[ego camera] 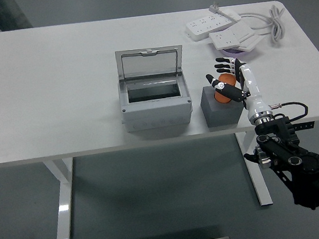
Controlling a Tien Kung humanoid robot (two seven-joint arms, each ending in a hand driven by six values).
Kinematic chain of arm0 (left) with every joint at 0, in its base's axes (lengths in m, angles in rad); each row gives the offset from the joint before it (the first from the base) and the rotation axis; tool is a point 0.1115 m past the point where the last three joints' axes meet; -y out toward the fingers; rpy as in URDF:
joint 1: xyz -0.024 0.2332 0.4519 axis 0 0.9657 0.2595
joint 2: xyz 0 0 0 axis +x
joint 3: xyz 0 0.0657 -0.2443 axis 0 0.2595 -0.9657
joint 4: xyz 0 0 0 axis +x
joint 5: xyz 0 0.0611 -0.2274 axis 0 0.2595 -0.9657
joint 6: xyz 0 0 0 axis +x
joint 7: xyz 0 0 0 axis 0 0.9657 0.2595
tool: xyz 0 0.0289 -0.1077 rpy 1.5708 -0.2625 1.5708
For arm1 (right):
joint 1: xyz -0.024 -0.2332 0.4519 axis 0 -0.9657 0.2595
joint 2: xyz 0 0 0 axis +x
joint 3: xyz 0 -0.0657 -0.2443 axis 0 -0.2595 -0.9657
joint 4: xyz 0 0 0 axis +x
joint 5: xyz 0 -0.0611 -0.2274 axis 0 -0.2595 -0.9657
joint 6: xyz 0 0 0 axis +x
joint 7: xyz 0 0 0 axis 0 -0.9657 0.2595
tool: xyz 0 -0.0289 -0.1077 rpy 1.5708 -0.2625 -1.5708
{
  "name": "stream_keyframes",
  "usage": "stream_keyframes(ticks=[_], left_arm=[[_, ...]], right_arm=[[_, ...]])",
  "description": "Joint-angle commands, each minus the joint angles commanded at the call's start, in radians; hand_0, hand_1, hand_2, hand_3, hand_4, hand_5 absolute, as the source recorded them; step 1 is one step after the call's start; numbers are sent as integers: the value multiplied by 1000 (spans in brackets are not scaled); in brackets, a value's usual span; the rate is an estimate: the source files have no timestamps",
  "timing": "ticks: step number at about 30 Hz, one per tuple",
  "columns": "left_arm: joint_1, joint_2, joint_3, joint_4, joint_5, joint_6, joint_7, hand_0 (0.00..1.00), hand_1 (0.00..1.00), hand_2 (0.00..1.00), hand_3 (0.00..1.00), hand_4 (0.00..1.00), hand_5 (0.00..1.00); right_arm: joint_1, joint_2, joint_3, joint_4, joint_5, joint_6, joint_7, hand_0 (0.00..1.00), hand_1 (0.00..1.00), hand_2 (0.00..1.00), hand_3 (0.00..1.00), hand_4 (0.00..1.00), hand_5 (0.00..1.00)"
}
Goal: Fetch the battery,place it into the box,close the lid of the box
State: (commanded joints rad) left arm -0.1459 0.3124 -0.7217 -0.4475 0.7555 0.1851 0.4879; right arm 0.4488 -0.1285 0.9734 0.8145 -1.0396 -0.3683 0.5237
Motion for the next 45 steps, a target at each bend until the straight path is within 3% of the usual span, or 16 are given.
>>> stream_keyframes(ticks=[45], left_arm=[[-8, 2, 1, 1, 11, -5, -8, 681, 738, 577, 495, 326, 2]], right_arm=[[-3, -8, -56, -30, 43, -5, -8, 642, 664, 632, 694, 769, 216]])
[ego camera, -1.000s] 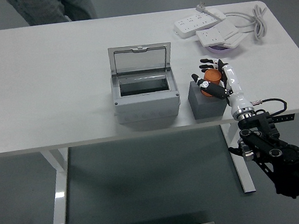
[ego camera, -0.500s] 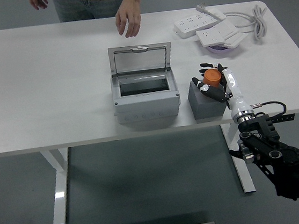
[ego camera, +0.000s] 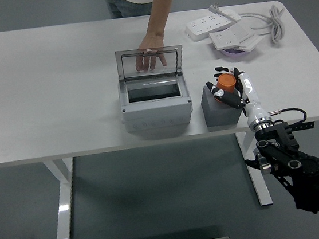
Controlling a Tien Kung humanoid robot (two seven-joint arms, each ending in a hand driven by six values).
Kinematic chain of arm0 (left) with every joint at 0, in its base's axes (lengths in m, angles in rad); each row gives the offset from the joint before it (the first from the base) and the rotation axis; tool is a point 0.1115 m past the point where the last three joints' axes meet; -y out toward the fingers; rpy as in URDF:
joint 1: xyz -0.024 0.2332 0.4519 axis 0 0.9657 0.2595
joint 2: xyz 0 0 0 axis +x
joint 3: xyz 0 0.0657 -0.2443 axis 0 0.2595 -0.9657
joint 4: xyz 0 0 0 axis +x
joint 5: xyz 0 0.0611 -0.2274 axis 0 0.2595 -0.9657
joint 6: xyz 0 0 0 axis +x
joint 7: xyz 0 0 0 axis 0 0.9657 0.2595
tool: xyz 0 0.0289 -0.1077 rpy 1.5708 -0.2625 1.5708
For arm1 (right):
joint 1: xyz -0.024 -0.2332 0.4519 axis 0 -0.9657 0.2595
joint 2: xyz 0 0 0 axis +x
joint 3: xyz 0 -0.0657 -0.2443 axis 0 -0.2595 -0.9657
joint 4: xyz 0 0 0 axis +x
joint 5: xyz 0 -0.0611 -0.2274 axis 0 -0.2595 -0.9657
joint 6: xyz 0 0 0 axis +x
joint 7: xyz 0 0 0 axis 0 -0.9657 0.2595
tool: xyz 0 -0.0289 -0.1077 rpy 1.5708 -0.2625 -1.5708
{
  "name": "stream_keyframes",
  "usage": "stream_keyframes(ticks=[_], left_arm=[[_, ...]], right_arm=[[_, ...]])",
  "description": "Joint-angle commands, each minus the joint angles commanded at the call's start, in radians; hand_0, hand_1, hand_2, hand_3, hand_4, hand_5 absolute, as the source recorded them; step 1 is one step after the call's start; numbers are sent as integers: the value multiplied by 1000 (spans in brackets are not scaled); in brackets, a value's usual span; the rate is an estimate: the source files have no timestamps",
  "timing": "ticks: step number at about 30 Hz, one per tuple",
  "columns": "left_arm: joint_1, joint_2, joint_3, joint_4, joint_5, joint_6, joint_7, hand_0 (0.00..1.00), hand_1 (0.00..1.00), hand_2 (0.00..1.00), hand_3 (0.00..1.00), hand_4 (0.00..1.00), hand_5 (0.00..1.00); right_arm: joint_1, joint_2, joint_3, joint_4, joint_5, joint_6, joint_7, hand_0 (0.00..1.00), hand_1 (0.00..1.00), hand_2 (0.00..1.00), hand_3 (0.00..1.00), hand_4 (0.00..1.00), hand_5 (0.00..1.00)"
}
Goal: Fetch the battery,place it into the box,close the lid of the box
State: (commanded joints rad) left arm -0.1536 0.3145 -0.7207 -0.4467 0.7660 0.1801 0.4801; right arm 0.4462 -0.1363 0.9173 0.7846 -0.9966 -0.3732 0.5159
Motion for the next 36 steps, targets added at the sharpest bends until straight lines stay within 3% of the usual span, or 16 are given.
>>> stream_keyframes(ticks=[4, 5, 10, 11, 36], left_arm=[[-2, 0, 0, 0, 1, 0, -1, 681, 738, 577, 495, 326, 2], [-3, 0, 0, 0, 1, 0, -1, 681, 738, 576, 495, 327, 2], [-6, 1, 0, 0, 2, 1, -2, 681, 738, 576, 495, 327, 2], [-6, 2, 0, 0, 3, 1, -2, 681, 738, 576, 494, 325, 2], [-6, 1, -4, 0, 6, 3, -3, 680, 740, 576, 495, 328, 2]], right_arm=[[0, -1, -1, -1, 2, -2, -4, 642, 664, 632, 694, 769, 216], [0, -1, -1, -1, 2, -3, -5, 583, 598, 549, 615, 593, 113], [1, -2, -6, -2, 1, -5, -10, 583, 598, 549, 615, 593, 113], [2, -3, -6, -2, 1, -6, -11, 567, 574, 536, 581, 542, 126], [5, -2, -17, -2, -3, -13, -20, 544, 551, 527, 571, 522, 109]])
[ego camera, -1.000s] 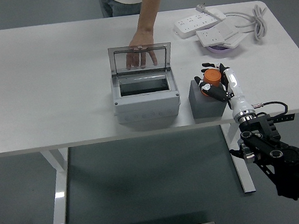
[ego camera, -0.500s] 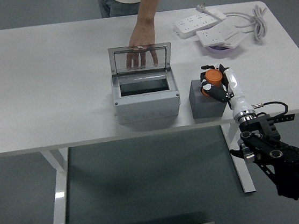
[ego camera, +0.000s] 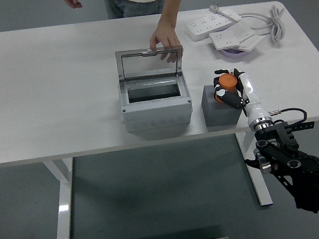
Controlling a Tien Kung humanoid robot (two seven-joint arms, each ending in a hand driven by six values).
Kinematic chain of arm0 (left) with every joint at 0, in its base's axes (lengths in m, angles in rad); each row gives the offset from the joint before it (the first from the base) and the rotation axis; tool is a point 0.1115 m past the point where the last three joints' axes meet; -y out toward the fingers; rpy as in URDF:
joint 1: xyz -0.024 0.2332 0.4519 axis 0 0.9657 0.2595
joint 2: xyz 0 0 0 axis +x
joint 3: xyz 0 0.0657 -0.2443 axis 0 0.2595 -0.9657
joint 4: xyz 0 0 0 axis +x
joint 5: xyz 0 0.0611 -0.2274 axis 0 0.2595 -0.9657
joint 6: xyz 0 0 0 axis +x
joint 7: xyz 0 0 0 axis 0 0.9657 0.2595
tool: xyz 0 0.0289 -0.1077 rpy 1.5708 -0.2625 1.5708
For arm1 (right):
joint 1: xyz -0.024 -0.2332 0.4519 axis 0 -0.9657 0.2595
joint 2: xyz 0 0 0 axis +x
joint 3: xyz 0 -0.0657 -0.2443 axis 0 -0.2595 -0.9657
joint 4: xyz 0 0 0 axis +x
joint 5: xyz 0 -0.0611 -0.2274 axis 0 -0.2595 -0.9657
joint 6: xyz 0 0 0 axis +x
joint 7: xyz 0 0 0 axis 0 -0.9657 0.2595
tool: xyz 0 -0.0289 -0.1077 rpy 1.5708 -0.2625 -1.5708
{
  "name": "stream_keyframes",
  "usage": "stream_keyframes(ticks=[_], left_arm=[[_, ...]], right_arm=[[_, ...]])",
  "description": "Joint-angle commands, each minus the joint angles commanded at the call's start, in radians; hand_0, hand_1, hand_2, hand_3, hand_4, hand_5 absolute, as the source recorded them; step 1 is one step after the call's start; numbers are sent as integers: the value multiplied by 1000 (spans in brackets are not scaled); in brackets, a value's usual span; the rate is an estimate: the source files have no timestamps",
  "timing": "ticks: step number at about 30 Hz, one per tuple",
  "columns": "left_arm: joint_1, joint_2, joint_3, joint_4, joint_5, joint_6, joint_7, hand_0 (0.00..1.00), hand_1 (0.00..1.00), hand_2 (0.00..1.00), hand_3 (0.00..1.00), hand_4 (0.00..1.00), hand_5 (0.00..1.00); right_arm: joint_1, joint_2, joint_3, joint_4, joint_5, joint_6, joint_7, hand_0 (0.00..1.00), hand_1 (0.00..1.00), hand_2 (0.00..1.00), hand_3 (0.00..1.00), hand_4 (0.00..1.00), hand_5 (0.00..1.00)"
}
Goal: Fetch the battery,place it into the box,close the lid of the box
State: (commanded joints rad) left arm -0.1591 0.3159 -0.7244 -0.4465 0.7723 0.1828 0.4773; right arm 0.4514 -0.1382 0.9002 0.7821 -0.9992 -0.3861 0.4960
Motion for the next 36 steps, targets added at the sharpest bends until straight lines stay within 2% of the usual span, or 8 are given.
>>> stream_keyframes(ticks=[10, 11, 34, 36], left_arm=[[3, -2, -5, -1, 9, -2, 5, 680, 740, 576, 497, 331, 2], [3, -3, -6, -1, 11, -3, 6, 679, 740, 576, 497, 331, 2], [9, -6, -15, -2, 29, -6, 11, 680, 741, 579, 496, 336, 2], [10, -6, -16, -3, 31, -7, 12, 680, 742, 579, 496, 337, 2]], right_arm=[[2, -1, -2, 6, -9, -2, -3, 535, 550, 525, 569, 518, 115], [2, -1, -2, 7, -10, -3, -3, 446, 520, 524, 568, 502, 108], [3, 2, -7, 14, -12, -5, -8, 435, 550, 546, 569, 496, 101], [5, 2, -6, 16, -13, -5, -8, 441, 549, 551, 573, 481, 74]])
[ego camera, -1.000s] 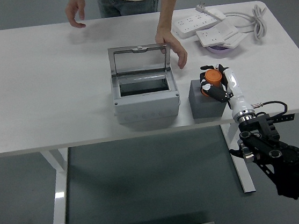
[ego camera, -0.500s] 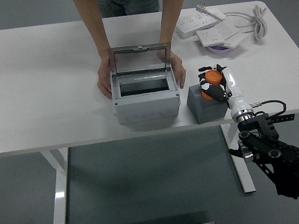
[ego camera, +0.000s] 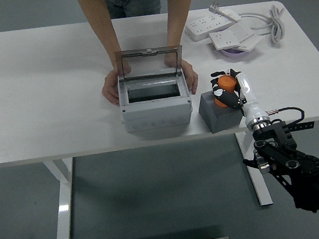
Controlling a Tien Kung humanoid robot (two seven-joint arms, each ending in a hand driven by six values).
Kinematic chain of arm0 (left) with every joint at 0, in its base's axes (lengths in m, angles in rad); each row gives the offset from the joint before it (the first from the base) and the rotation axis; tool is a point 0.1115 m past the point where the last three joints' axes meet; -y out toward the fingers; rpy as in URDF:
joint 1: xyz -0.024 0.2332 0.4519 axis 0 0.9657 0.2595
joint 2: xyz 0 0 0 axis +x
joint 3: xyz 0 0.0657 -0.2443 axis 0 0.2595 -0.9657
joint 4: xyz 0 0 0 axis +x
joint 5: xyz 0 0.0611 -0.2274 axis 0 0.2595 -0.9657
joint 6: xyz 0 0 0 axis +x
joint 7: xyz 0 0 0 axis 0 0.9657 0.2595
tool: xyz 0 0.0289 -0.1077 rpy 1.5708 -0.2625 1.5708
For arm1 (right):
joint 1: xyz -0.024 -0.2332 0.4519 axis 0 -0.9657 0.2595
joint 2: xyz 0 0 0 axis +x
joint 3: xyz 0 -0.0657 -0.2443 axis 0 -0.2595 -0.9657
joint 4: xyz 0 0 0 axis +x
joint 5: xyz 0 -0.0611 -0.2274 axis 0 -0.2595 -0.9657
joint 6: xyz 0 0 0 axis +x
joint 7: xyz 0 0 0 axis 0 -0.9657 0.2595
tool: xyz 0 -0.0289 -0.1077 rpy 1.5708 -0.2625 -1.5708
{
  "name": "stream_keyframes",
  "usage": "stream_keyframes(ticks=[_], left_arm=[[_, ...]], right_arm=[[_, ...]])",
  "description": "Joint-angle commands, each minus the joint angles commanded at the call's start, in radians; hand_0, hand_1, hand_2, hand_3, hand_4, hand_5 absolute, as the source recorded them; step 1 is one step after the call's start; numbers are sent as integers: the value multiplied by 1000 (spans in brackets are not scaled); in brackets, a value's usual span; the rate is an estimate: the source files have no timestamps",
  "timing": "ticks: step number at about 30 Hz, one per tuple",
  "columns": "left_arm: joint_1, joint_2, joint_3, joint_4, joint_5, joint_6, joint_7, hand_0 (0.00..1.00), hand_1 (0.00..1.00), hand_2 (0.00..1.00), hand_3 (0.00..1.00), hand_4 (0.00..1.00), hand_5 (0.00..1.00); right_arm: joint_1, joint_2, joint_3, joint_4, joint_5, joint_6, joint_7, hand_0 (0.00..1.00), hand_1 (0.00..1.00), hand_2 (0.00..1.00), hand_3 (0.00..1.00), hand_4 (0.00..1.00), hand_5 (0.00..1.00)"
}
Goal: Fetch the battery,place it into the box,close the lid of the box
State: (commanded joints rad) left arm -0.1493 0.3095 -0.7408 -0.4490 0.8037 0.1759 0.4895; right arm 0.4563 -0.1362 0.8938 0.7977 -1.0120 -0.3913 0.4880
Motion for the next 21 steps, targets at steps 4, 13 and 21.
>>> stream_keyframes(ticks=[4, 13, 21], left_arm=[[1, -1, -1, 0, 3, -1, 1, 680, 742, 579, 496, 337, 2], [1, -2, -3, 0, 8, -2, 2, 683, 743, 579, 496, 338, 2], [0, -4, -6, -1, 14, -3, 5, 682, 742, 579, 495, 338, 2]], right_arm=[[2, 1, 0, 0, 0, 0, -1, 441, 549, 551, 573, 481, 74], [5, 4, -3, -1, 0, -1, -2, 445, 549, 558, 574, 464, 57], [7, 5, -1, 0, 2, -1, -2, 445, 549, 560, 575, 459, 59]])
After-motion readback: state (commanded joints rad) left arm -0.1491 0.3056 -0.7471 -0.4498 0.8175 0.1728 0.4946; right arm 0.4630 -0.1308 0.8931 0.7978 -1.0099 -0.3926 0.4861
